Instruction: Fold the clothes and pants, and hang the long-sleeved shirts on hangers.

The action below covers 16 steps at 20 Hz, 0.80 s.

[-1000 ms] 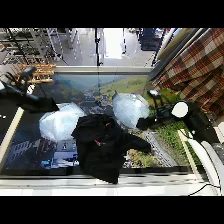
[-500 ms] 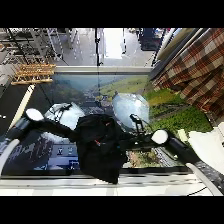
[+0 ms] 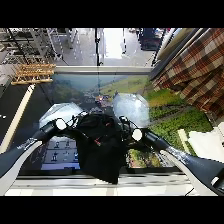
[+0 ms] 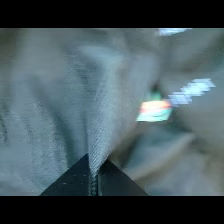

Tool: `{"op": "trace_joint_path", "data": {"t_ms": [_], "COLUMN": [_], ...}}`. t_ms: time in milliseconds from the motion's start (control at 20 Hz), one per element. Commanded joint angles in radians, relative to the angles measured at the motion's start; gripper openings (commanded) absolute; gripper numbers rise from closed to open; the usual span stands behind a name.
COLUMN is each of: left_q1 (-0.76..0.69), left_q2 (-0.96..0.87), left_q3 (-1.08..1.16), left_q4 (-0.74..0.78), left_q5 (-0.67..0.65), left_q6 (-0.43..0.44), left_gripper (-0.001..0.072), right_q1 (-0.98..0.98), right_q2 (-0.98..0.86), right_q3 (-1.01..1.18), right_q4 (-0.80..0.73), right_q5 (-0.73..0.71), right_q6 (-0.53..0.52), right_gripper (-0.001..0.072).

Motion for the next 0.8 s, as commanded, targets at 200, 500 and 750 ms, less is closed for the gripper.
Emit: {"op": "trace_joint_path", "data": {"t_ms": [200, 500, 750], "left_q1": [0.179, 0.417, 0.532], "left_q2": [0.245, 0.457, 0.658], "left_q3": [0.397, 1.096, 1.183], "left_q4": [0.072, -0.340, -0.422], "left_q5": [-0.406, -0.329, 0.101], "left_q6": [-0.036, -0.157, -0.172], "left_gripper": [0.0006, 0.0006, 0.0006], "right_q1": [-0.071, -0.071, -0.071], "right_q2": [0.314, 0.669, 0.724], "right_q3": [0.254, 0.845, 1.219], "right_q4": [-0.658, -0.620, -0.463], "right_q5": [0.493, 0.742, 0.580], "right_q6": [0.014, -0.111, -0.167], "right_gripper": [0.0015, 0.0016, 0.0016]}}
